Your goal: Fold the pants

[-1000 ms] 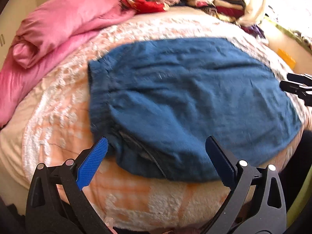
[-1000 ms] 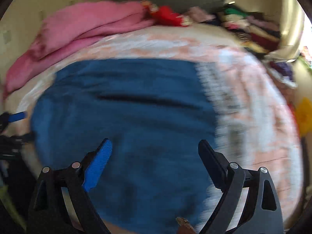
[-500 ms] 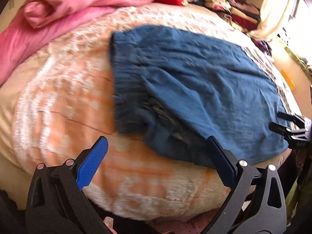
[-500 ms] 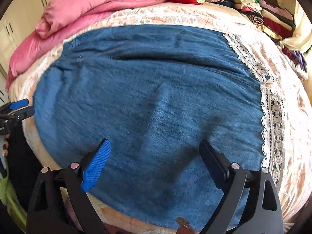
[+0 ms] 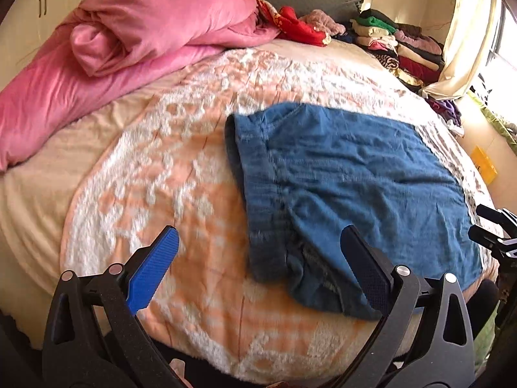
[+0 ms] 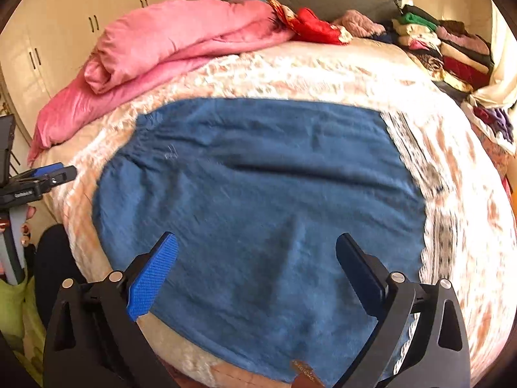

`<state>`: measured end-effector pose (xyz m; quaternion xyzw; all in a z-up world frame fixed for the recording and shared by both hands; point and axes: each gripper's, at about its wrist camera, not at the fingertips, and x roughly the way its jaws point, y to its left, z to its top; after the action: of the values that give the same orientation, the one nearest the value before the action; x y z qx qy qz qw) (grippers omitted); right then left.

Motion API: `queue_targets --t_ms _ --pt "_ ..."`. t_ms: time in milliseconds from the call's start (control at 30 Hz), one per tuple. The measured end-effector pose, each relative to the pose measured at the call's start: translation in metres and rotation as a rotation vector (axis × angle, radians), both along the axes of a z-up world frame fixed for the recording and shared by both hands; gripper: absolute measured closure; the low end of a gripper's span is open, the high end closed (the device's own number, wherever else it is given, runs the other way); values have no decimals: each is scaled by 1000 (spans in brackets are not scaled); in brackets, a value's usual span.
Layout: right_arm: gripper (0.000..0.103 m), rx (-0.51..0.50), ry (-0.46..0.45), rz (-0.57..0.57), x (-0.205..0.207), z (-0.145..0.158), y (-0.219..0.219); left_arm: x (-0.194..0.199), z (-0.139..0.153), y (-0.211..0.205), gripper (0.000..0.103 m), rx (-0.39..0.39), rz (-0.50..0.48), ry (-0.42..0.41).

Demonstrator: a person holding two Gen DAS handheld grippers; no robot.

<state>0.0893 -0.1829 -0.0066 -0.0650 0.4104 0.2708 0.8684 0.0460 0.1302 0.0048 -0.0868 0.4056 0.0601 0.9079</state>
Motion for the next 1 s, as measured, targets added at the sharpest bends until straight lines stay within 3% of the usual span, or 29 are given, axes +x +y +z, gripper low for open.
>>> queue_targets --t_ms 367,1000 --pt "5 12 -55 31 54 26 43 56 -1 21 9 9 1 2" --pt "5 -101 -48 88 156 1 117 157 -31 53 9 26 1 73"
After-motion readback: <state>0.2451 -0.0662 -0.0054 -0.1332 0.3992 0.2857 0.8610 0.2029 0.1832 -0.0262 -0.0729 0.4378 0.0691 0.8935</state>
